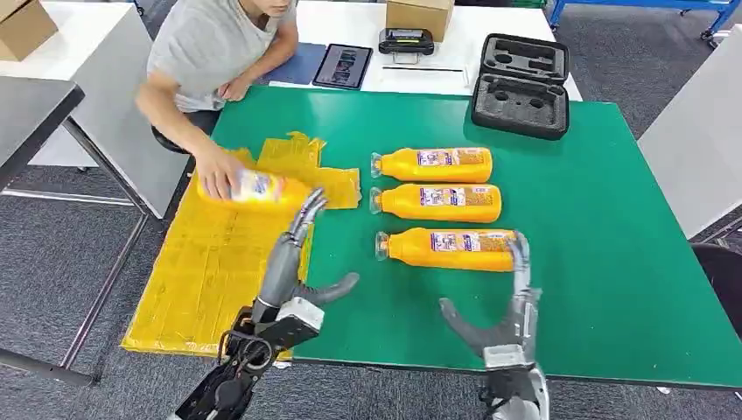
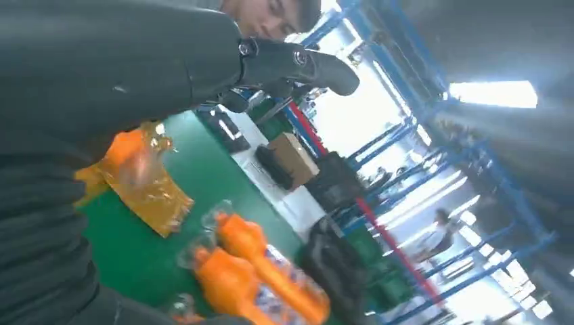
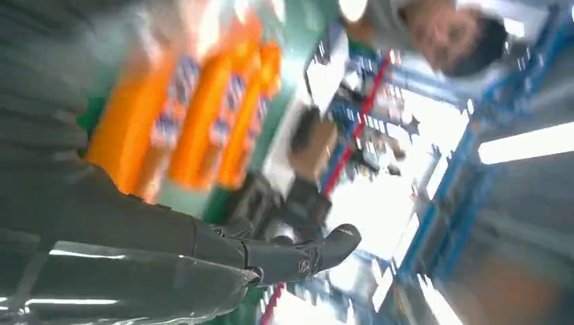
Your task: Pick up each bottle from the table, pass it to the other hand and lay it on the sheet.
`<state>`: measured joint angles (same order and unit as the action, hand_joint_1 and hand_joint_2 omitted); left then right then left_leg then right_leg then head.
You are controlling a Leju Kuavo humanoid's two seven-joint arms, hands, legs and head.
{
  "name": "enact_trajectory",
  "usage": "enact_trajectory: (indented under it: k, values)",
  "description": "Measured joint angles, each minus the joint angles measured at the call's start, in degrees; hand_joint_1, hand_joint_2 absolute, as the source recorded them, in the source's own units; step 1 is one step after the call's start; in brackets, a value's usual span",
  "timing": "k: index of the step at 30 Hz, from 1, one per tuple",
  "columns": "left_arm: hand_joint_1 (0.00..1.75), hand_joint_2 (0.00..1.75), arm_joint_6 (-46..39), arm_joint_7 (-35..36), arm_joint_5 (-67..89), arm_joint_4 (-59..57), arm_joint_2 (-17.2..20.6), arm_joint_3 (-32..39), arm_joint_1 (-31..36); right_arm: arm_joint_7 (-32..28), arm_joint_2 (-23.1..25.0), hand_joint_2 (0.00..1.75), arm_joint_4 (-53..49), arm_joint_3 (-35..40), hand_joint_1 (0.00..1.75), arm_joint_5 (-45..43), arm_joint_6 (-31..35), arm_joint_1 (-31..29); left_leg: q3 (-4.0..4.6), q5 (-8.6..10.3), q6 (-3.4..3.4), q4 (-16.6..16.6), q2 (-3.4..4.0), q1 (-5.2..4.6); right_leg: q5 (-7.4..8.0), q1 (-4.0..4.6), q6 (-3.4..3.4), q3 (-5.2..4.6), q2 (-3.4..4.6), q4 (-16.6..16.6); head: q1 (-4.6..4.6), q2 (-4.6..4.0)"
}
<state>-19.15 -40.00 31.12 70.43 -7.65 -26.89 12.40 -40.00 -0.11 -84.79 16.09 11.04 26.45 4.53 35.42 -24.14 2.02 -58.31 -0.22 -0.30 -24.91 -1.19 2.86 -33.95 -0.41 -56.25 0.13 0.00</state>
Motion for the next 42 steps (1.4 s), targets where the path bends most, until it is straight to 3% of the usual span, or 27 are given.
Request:
enact_trajectory:
  k: [4,10,13,19,24,30,42]
  values:
    - [0.0,1.75,-0.15,-0.02,-2.88,3.36,0.85,-1.77,-0.9,0.0,-1.55,1.75,-2.29,-0.11,0.0,4.91,7.46,1.37,-0.01,0.0,0.0,0.0,0.01,0.01,0.0,0.01,0.0,0.0,0.01,0.0,0.0,0.0]
    - [0.0,1.75,-2.23,-0.04,-4.29,5.2,1.86,-3.71,-1.28,0.02,-2.27,1.75,-2.75,-1.29,0.0,12.45,11.84,2.63,-0.03,0.0,0.0,0.0,0.01,0.02,0.0,0.01,0.0,0.0,0.01,0.0,0.0,0.0]
    - [0.0,1.75,-3.89,-0.07,-6.75,5.24,2.62,-5.33,-1.27,0.02,-0.8,1.75,-2.24,-5.34,0.0,22.72,11.93,3.17,-0.02,0.0,0.0,0.0,0.01,0.02,0.0,0.01,0.0,-0.01,0.01,0.0,0.0,0.0]
    - [0.0,1.75,-4.52,-0.07,-9.43,5.28,4.06,-9.41,-0.58,0.46,0.94,1.75,0.26,-13.35,0.0,27.28,11.91,3.2,-0.02,0.0,0.0,0.0,0.01,0.0,0.0,0.0,0.0,0.01,0.01,0.01,0.02,0.0]
    - [0.0,1.75,-4.44,-0.07,-10.35,5.26,4.85,-10.9,0.01,4.67,0.2,1.75,5.79,-17.87,0.0,36.21,11.41,2.61,-0.01,-0.01,0.01,0.0,0.0,-0.01,0.0,-0.01,0.0,0.01,0.01,0.01,0.0,0.0]
    - [0.0,1.75,-4.11,-0.07,-11.55,5.26,5.16,-11.87,0.25,7.48,-1.33,1.75,11.35,-20.79,0.0,39.32,7.49,-0.18,-0.03,0.0,0.01,0.0,0.01,0.0,0.0,0.0,0.0,0.01,0.01,0.01,-0.02,0.0]
    - [0.0,1.75,-2.91,-0.07,-12.54,5.24,5.2,-13.72,1.24,8.59,-3.78,1.75,18.24,-23.63,0.0,41.07,5.76,-3.37,-0.03,0.0,0.01,0.0,0.02,-0.01,0.01,0.0,0.01,0.01,0.02,0.01,-0.02,0.0]
